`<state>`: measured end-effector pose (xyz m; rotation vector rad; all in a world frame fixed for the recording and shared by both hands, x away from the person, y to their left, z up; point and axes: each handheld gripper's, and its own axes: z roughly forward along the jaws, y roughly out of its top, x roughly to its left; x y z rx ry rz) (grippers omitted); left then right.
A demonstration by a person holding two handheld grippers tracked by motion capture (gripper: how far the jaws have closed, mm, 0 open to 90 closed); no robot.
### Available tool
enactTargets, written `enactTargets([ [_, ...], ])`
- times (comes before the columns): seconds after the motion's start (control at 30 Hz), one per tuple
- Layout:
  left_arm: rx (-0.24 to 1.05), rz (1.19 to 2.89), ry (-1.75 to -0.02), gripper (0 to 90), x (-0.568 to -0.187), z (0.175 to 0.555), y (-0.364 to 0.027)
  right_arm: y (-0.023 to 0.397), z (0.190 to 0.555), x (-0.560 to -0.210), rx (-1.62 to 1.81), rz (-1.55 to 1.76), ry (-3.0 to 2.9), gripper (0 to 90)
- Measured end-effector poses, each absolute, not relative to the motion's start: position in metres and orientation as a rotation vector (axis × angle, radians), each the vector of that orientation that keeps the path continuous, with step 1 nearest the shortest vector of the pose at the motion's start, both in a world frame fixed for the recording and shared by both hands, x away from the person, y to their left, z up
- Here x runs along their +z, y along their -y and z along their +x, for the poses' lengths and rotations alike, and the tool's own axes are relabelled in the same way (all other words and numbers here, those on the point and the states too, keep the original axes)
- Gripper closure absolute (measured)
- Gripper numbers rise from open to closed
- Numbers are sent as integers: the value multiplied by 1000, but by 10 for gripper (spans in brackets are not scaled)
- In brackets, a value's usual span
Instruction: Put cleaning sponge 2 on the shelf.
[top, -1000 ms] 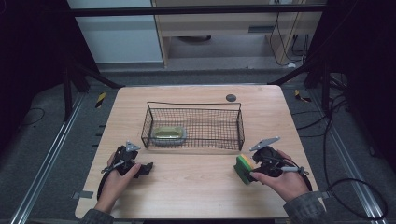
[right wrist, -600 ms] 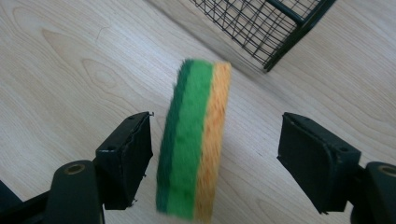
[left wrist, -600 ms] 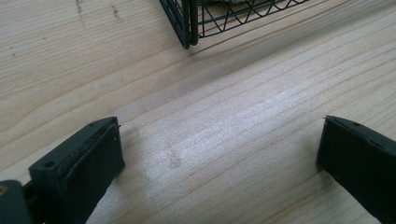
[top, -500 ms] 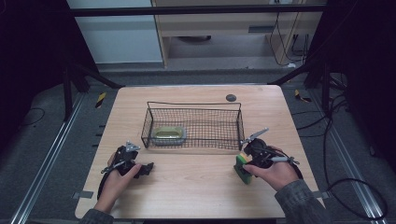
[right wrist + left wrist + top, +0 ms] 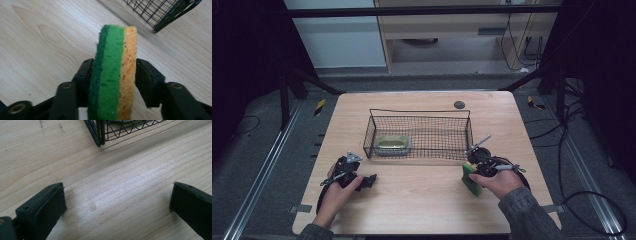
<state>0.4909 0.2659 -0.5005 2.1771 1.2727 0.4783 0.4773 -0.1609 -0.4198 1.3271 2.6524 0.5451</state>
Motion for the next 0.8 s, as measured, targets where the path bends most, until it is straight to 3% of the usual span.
enactTargets([
  [0.1, 480, 2177, -1272, 0, -501, 491, -266, 162, 477, -419, 546, 1314, -2665, 636],
  [0.8, 487, 2158, -1261, 0, -502, 489, -266, 227, 505, -385, 635, 1325, -2446, 637],
])
